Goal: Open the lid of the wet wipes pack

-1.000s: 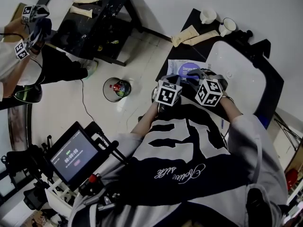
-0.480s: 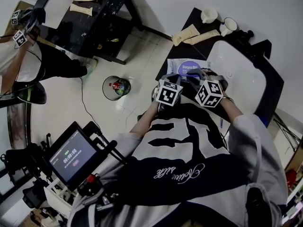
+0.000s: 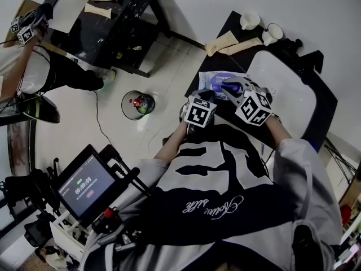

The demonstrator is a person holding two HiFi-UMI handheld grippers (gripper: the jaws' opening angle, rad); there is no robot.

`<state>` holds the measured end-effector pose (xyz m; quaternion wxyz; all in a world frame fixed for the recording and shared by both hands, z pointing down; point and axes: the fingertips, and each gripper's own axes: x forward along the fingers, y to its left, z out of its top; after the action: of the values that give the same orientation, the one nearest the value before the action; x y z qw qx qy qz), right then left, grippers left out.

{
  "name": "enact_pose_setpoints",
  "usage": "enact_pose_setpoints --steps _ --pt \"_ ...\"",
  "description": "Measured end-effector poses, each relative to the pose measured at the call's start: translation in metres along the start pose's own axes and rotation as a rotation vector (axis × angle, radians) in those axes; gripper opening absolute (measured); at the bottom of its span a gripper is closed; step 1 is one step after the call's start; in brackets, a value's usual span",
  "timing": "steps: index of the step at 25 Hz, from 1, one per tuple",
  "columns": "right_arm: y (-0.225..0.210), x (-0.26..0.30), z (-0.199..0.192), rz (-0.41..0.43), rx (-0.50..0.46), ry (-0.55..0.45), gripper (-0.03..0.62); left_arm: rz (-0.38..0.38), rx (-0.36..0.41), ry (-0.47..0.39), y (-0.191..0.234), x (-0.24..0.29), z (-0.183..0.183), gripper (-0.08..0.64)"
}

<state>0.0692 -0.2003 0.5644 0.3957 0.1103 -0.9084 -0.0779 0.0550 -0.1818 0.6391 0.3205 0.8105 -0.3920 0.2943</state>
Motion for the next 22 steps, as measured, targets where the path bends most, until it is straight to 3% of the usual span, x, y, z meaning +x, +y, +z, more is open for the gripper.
enact_pose_setpoints --steps 12,17,22 --pt "-0.082 0.009 0.008 -0.168 0.151 -0.068 0.043 -0.019 -0.005 -0.001 0.002 0.001 0.003 -0.002" --pt "-0.106 0.032 -0.009 -0.223 0.163 0.002 0.008 -0.025 -0.008 -0.004 0.003 0.002 0.004 -0.002" --pt "-0.116 0.056 -0.031 -0.226 0.204 0.088 0.006 -0.02 -0.005 -0.002 0.004 0.003 0.003 -0.002"
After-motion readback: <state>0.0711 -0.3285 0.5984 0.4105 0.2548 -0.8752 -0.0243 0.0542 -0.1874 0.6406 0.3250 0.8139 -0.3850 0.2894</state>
